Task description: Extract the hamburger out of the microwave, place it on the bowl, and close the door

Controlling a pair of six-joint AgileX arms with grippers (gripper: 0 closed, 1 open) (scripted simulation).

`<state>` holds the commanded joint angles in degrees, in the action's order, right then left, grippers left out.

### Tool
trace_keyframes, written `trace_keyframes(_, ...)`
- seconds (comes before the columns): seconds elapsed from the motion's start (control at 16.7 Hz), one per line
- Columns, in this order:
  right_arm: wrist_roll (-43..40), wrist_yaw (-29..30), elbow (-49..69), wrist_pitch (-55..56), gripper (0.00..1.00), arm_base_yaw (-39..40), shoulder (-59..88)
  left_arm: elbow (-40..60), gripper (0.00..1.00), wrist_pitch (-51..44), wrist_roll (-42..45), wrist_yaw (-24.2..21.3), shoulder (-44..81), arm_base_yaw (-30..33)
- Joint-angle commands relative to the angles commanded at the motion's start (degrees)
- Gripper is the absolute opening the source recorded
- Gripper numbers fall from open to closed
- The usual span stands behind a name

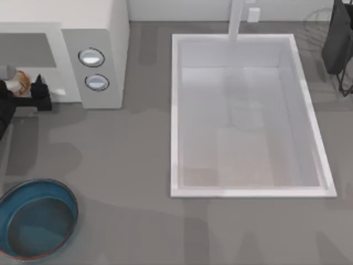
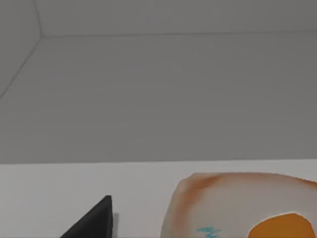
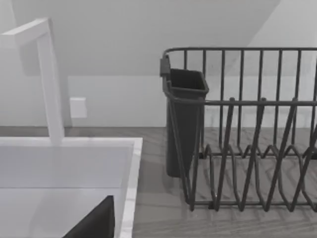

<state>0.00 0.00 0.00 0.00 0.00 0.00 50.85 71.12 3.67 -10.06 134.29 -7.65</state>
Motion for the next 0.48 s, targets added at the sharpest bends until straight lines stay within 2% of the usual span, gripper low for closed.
trace_keyframes(0.24, 0.00, 0.00, 0.00, 0.00, 1.00, 0.00, 0.00, 4.04, 1.00, -2.45, -0.08, 0.22, 2.75, 0.22)
trace_keyframes(0.48, 0.00, 0.00, 0.00, 0.00, 1.00, 0.00, 0.00, 16.16, 1.00, -9.49, -0.31, 0.87, 9.82, 0.87)
